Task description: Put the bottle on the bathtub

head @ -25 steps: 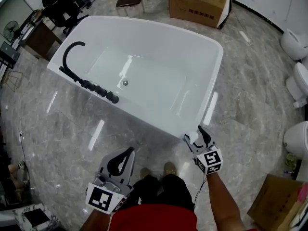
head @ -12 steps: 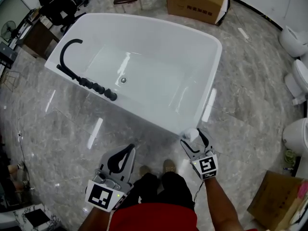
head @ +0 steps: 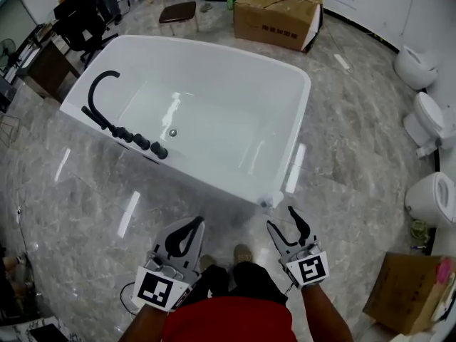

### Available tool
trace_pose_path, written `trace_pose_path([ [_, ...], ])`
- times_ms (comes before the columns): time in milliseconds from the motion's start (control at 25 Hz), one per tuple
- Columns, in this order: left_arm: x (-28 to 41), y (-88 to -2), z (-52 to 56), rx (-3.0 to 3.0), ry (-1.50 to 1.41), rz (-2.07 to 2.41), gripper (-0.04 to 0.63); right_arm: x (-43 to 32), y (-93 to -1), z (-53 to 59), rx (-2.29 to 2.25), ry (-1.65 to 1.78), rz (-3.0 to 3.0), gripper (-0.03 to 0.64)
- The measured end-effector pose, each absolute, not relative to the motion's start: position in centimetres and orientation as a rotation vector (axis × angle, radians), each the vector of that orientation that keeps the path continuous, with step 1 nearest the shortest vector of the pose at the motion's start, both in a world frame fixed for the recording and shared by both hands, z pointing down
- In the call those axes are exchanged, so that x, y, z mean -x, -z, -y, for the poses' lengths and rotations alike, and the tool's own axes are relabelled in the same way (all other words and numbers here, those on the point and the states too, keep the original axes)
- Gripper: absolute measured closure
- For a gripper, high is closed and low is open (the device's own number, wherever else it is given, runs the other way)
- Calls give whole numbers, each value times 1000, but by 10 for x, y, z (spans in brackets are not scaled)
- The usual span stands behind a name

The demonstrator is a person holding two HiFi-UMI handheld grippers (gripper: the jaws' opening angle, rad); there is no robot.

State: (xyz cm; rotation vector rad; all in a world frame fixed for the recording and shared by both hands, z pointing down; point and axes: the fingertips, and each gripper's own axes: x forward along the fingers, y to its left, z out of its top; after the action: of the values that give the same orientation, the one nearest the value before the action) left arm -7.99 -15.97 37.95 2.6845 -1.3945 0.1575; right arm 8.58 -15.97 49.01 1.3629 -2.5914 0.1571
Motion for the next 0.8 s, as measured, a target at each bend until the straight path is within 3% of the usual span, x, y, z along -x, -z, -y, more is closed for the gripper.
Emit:
trace_pose_path([
  [600,78,-336,114,-2796,-57,1269,584,-22,-354,114,-1412,17,2741,599],
  [800,76,-324,105,-2824,-31,1255,584,-1,-335,101,-1358,15,2798,611],
])
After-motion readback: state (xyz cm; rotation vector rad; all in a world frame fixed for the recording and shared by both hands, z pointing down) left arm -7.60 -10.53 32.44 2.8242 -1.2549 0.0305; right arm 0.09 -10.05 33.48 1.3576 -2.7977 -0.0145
